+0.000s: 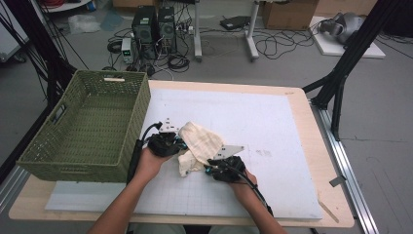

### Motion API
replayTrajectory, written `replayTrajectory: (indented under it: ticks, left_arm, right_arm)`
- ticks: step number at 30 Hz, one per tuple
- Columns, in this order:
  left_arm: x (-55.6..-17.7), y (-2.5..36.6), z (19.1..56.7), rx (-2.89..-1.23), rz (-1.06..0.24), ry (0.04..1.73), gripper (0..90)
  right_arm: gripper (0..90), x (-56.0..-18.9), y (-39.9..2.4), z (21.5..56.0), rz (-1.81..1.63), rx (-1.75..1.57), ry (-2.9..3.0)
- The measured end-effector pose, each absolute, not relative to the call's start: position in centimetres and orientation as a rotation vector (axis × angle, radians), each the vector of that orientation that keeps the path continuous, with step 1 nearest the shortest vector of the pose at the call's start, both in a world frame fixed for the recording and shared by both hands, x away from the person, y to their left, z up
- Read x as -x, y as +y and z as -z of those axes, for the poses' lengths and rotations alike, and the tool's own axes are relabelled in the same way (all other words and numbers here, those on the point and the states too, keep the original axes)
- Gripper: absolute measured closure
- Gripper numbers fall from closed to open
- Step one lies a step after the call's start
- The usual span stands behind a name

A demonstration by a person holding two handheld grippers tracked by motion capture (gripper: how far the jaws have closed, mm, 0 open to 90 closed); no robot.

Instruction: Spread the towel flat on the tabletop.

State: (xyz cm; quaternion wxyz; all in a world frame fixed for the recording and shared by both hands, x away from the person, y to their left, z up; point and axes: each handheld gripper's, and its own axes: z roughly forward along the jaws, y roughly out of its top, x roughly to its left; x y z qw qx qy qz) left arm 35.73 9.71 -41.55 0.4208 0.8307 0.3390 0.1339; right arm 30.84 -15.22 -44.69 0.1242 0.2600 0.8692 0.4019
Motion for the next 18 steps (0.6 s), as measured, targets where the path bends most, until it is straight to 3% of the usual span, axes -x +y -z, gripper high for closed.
replayTrajectory:
  ticks: [2,8,18]
  left_arm:
    - [-35.6,9.9,41.6,-2.082,-0.332,0.854,81.9]
    - [-35.3,10.5,42.0,-2.080,-0.331,0.858,81.8]
    - [-35.1,10.4,42.2,-2.095,-0.321,0.847,81.6]
  right_arm:
    - [85.7,-31.0,-15.7,44.5,-1.187,-0.770,2.533]
    - [86.4,-31.7,-18.0,42.7,-1.268,-0.841,2.454]
    - [86.5,-36.7,-23.0,40.6,-1.253,-1.086,2.247]
